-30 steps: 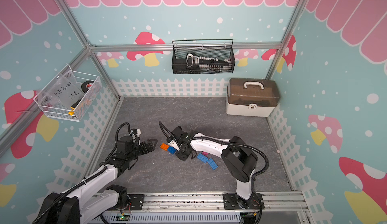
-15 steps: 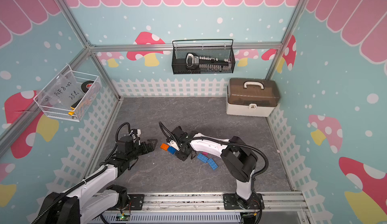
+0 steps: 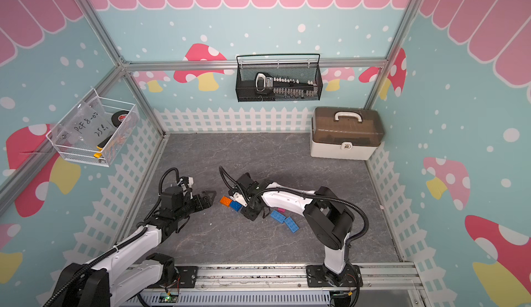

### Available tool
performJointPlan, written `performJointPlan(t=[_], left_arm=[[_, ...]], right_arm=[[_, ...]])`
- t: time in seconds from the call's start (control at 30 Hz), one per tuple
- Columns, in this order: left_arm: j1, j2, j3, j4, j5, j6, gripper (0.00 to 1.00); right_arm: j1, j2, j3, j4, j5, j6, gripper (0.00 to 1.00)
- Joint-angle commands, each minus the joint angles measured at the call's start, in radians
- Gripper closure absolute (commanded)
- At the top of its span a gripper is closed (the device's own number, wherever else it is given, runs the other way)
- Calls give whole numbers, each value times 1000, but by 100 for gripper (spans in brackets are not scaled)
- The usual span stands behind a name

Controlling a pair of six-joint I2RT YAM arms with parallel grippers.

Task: Assemble a heart with lego
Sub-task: Assemble the lego brick with the lego brick.

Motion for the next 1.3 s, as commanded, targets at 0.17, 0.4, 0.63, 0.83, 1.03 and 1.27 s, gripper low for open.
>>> performJointPlan(t=[0.17, 0.4, 0.63, 0.83, 1.03, 1.27], left_arm=[[-5, 4, 30, -3, -3, 14, 4], [-5, 4, 28, 7, -3, 9, 4], [-6, -1, 34, -16, -12, 24, 4], [-8, 0, 34, -17, -14, 26, 4], [-10, 0, 36, -18, -15, 26, 4], [-10, 1, 37, -17, -16, 27, 4]], right_arm=[[-6, 98, 22, -119, 2, -39, 76], [-7, 152, 24, -134, 47, -49, 76], [-14, 174, 0, -95, 36, -54, 76], [-17, 201, 8, -110, 44, -60, 76], [-18, 227, 18, -131, 49, -58, 76], [-19, 231, 12, -133, 74, -65, 76]])
